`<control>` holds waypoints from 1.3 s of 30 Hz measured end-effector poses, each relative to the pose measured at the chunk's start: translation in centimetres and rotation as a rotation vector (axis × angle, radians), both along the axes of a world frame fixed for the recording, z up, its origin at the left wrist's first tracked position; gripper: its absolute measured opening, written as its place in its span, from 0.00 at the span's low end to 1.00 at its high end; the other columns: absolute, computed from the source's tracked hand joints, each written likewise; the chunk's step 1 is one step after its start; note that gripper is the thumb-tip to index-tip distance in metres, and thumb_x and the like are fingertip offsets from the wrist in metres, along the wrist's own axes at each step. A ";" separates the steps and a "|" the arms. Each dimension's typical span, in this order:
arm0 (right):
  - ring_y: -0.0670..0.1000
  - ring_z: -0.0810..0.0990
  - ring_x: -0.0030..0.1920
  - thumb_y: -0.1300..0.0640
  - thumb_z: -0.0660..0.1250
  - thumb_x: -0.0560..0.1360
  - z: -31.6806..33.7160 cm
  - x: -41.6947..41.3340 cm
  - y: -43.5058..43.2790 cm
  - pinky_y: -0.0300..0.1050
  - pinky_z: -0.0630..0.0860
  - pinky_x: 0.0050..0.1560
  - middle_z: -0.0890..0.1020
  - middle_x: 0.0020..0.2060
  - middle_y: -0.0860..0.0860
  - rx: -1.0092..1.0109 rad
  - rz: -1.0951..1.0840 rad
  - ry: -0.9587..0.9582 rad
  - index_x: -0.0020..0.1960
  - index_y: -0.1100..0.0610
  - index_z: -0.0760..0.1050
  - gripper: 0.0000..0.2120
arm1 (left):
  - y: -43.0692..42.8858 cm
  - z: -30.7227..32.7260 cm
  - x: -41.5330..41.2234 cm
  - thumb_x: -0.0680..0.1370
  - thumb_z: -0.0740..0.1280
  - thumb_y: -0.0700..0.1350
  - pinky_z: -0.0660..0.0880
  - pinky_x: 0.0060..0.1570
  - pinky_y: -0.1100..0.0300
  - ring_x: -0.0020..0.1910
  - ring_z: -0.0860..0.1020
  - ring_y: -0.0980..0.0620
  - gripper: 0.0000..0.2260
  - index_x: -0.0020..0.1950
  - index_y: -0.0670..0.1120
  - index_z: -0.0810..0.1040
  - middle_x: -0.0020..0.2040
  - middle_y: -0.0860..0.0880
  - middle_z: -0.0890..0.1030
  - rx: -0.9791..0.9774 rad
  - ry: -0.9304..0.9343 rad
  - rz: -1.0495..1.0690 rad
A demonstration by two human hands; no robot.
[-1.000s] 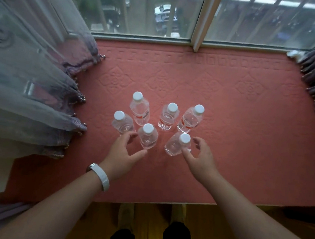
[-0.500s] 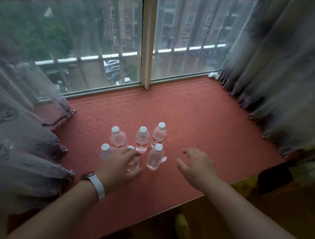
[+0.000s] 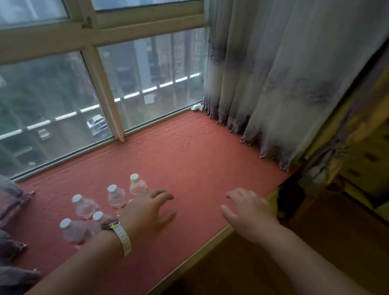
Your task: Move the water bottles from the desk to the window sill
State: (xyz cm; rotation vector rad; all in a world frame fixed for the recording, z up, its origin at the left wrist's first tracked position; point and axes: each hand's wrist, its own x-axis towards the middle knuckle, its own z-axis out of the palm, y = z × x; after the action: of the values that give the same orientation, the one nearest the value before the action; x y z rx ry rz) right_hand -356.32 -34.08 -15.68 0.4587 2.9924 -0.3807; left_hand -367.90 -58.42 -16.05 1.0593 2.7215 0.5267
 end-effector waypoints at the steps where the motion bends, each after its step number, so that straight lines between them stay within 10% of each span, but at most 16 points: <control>1: 0.53 0.73 0.63 0.39 0.55 0.78 0.4 1.2 1.5 0.51 0.71 0.60 0.75 0.64 0.49 0.002 -0.010 0.002 0.69 0.51 0.71 0.25 | 2.0 0.3 0.6 0.78 0.66 0.55 0.70 0.62 0.55 0.65 0.74 0.48 0.19 0.67 0.51 0.76 0.68 0.52 0.76 -0.017 0.022 -0.041; 23: 0.50 0.68 0.69 0.39 0.54 0.80 4.6 31.1 32.3 0.51 0.68 0.66 0.70 0.69 0.46 -0.092 -0.592 0.145 0.72 0.47 0.67 0.23 | 46.6 4.4 18.7 0.82 0.56 0.57 0.66 0.69 0.50 0.72 0.66 0.49 0.19 0.71 0.55 0.70 0.73 0.54 0.69 -0.119 0.239 -0.797; 39: 0.53 0.70 0.67 0.40 0.56 0.80 3.1 37.7 50.7 0.50 0.69 0.62 0.72 0.68 0.48 -0.058 -0.991 0.075 0.71 0.45 0.69 0.21 | 75.6 1.6 22.1 0.76 0.52 0.65 0.69 0.66 0.47 0.70 0.70 0.51 0.25 0.69 0.57 0.73 0.69 0.55 0.74 -0.038 0.096 -1.113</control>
State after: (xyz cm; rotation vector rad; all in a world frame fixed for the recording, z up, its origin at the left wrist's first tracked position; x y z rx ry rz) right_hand -318.59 16.61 -12.59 1.9212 2.5578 -0.5310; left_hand -345.82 17.15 -14.50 2.2935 1.7239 0.2067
